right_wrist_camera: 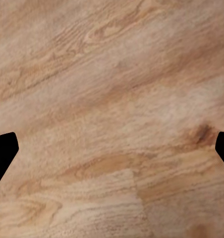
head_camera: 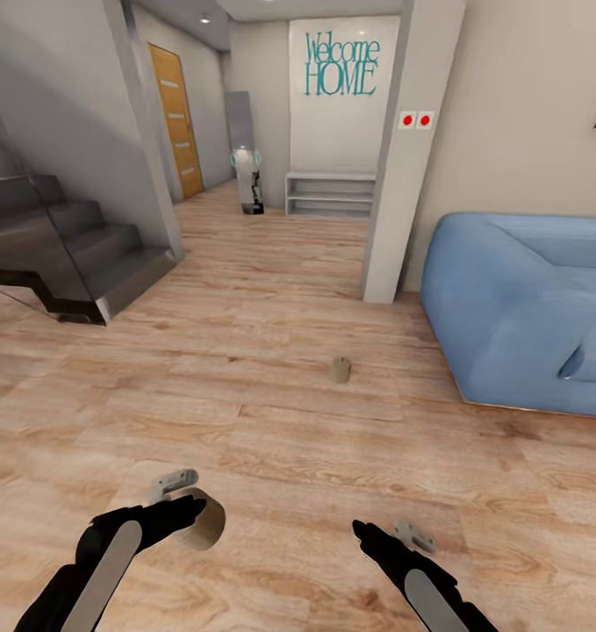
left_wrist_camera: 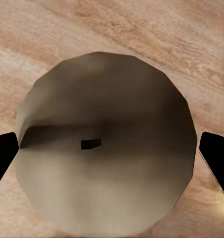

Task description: Place each of the two pumpkins and all three candles from the living room inside a cabinet in the living room (use any cabinet), then make sure every cabinet is closed, and position the cauldron so it is next to a table in the living room.

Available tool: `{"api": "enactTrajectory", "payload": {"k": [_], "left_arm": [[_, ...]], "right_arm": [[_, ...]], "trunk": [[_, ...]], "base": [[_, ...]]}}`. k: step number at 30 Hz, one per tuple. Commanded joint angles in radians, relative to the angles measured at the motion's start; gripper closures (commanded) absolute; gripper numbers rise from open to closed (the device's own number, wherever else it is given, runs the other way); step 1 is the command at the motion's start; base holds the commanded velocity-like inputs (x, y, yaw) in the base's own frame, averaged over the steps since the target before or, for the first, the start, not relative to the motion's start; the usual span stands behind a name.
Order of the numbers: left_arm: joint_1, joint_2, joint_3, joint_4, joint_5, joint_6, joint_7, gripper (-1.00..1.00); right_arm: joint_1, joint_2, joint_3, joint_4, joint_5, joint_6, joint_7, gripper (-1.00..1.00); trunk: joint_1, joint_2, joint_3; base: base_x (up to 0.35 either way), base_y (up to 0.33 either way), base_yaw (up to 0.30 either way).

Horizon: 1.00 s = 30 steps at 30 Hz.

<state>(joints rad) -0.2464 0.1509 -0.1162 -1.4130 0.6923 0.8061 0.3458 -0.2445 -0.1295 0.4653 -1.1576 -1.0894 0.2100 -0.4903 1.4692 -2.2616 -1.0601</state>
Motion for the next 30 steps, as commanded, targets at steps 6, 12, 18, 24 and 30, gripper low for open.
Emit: {"api": "enactTrajectory", "payload": {"k": [6,12,18,24,30], "left_arm": [[-0.001,0.001,-0.001,-0.001,0.010,0.001,0.010,1.00],[-0.001,0.001,-0.001,-0.001,0.010,0.001,0.010,1.00],[-0.001,0.001,-0.002,-0.001,0.010,0.001,0.010,1.00],[-0.001,0.001,-0.002,-0.001,0.010,0.001,0.010,1.00],[-0.001,0.000,-0.003,-0.001,0.010,0.001,0.010,1.00]], "right_arm": [[-0.001,-0.001,0.003,0.002,-0.004,-0.005,-0.007,-1.00],[-0.001,-0.001,0.003,0.002,-0.003,-0.005,-0.007,-1.00],[-0.001,-0.001,0.003,0.001,-0.003,-0.008,-0.006,-1.00],[-0.001,-0.001,0.004,0.001,-0.003,-0.009,-0.004,-1.00],[-0.001,-0.001,0.004,0.001,-0.003,-0.008,-0.004,-1.00]], "trunk": [[0.000,0.000,-0.001],[0.000,0.000,-0.001],[0.000,0.000,-0.001],[0.000,0.000,-0.001],[0.000,0.000,-0.001]], "base": [[0.325,0.000,-0.025],[0.325,0.000,-0.002],[0.325,0.000,0.000],[0.325,0.000,0.000],[0.325,0.000,0.000]]}}
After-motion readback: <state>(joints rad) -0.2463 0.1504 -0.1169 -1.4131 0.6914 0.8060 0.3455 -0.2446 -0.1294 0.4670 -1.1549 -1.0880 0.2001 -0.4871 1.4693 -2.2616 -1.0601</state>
